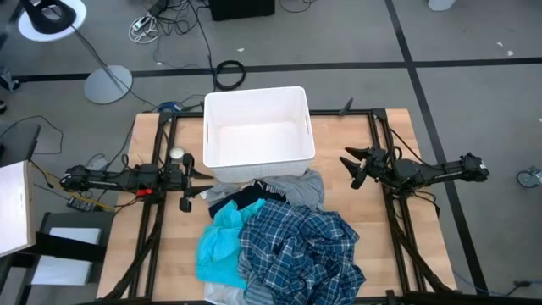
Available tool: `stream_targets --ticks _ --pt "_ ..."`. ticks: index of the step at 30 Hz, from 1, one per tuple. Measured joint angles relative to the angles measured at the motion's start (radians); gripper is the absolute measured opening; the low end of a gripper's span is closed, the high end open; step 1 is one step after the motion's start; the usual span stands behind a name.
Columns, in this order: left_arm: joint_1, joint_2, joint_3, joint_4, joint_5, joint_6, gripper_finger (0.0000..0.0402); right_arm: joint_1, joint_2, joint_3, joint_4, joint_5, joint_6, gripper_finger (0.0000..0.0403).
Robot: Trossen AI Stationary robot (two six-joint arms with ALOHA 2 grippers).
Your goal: Sort clothes
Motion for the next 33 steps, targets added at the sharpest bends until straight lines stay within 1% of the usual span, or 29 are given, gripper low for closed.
stream_targets --ticks 9,11,14,15,18,26,30,33 --pt "0.0 0.0 0.0 0.0 0.0 0.0 0.0136 0.0 0.0 0.0 0.003 0.0 0.004 0.0233" --pt "0.0 0.0 0.0 0.0 0.0 0.0 0.0136 0.002 0.0 0.0 0.021 -0.003 0.074 0.0233" --pt "0.0 0.0 0.0 0.0 0.0 0.0 0.0136 0.003 0.0 0.0 0.08 -0.016 0.258 0.0233" --pt "0.0 0.0 0.0 0.0 0.0 0.0 0.0136 0.003 0.0 0.0 0.103 -0.015 0.297 0.0233" --pt "0.0 0.0 0.0 0.0 0.0 0.0 0.0136 0.0 0.0 0.0 0.154 -0.016 0.317 0.0233" --pt "0.0 0.0 0.0 0.0 0.0 0.0 0.0136 0.001 0.0 0.0 0.447 -0.025 0.327 0.0233" --pt "0.0 0.0 0.0 0.0 0.0 0.0 0.0136 0.002 0.0 0.0 0.581 -0.074 0.315 0.0233" --pt "0.0 0.0 0.0 0.0 0.0 0.0 0.0136 0.002 0.0 0.0 0.672 -0.08 0.319 0.0233"
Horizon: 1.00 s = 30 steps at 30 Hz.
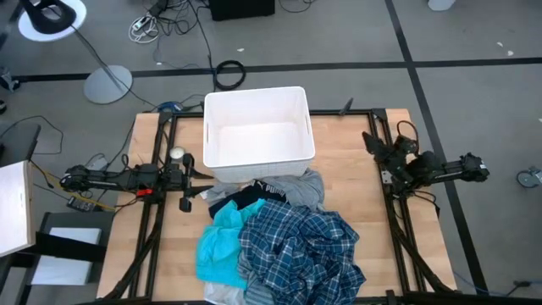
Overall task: Sort clothes
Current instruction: Put the blue pattern shirt into the white bin
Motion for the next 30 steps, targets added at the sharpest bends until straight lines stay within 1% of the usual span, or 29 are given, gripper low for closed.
stream_targets --ticks 3,5,8,11,12,14,16,18,21,23,25,27,30 --pt "0.0 0.0 0.0 0.0 0.0 0.0 0.0136 0.0 0.0 0.0 0.078 0.0 0.013 0.0233" --pt "0.0 0.0 0.0 0.0 0.0 0.0 0.0136 0.0 0.0 0.0 0.095 0.0 0.022 0.0233" --pt "0.0 0.0 0.0 0.0 0.0 0.0 0.0136 -0.001 0.0 0.0 0.098 0.0 -0.008 0.0233" --pt "0.0 0.0 0.0 0.0 0.0 0.0 0.0136 -0.008 0.0 0.005 0.15 0.001 -0.014 0.0233" --pt "0.0 0.0 0.0 0.0 0.0 0.0 0.0136 -0.009 0.0 0.021 0.151 -0.001 -0.026 0.0233" --pt "0.0 0.0 0.0 0.0 0.0 0.0 0.0136 -0.008 0.001 0.075 0.128 -0.045 -0.106 0.0233" --pt "0.0 0.0 0.0 0.0 0.0 0.0 0.0136 -0.003 0.014 0.162 0.048 -0.087 -0.201 0.0232" --pt "0.0 0.0 0.0 0.0 0.0 0.0 0.0136 0.008 0.039 0.283 -0.132 -0.094 -0.271 0.0231" --pt "0.0 0.0 0.0 0.0 0.0 0.0 0.0136 0.026 0.12 0.514 -0.554 -0.064 -0.297 0.0231" --pt "0.0 0.0 0.0 0.0 0.0 0.0 0.0136 0.034 0.212 0.676 -0.834 -0.031 -0.26 0.0231" --pt "0.0 0.0 0.0 0.0 0.0 0.0 0.0136 0.04 0.319 0.835 -1.071 -0.025 -0.225 0.0231" --pt "0.0 0.0 0.0 0.0 0.0 0.0 0.0136 0.041 0.433 0.985 -1.272 -0.025 -0.208 0.0231" --pt "0.0 0.0 0.0 0.0 0.0 0.0 0.0136 0.041 0.605 1.2 -1.529 -0.027 -0.184 0.0231"
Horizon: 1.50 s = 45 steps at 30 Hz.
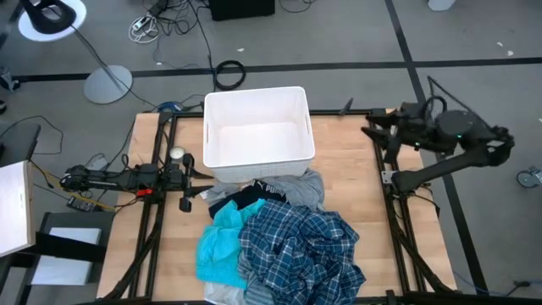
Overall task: Sort clothes
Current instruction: Put the blue pattern shirt into the white bin
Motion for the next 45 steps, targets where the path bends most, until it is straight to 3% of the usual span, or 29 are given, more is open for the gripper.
stream_targets --ticks 9,16,26,33,45 --pt "0.0 0.0 0.0 0.0 0.0 0.0 0.0136 0.0 0.433 0.563 -0.631 -0.218 0.138 0.0231" --pt "0.0 0.0 0.0 0.0 0.0 0.0 0.0136 0.007 0.648 0.676 -0.79 -0.369 0.155 0.023" --pt "0.0 0.0 0.0 0.0 0.0 0.0 0.0136 0.169 0.84 0.548 -0.747 -0.392 0.254 0.023" --pt "0.0 0.0 0.0 0.0 0.0 0.0 0.0136 0.266 0.867 0.327 -0.401 -0.406 0.359 0.023" --pt "0.0 0.0 0.0 0.0 0.0 0.0 0.0136 0.251 0.893 -0.027 0.068 -0.445 0.393 0.023"
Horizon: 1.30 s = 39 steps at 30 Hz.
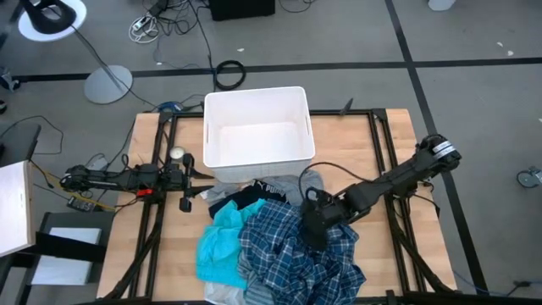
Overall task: Sort clothes
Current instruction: Put the blue pattern shirt into the white bin
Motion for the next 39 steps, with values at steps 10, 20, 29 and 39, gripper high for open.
stream_targets --ticks 10,20,29,39 --pt "0.0 0.0 0.0 0.0 0.0 0.0 0.0136 -0.093 0.134 0.087 0.073 -0.111 -0.093 0.0027" --pt "0.0 0.0 0.0 0.001 0.0 0.0 0.0136 -0.223 0.115 0.486 -0.214 -0.121 -0.382 0.0005" --pt "0.0 0.0 0.0 0.001 0.0 0.0 0.0136 -0.379 0.116 0.861 -0.232 -0.12 -0.62 0.0002" --pt "0.0 0.0 0.0 0.001 0.0 0.0 0.0136 -0.569 0.118 0.999 0.176 -0.152 -0.772 0.0001"
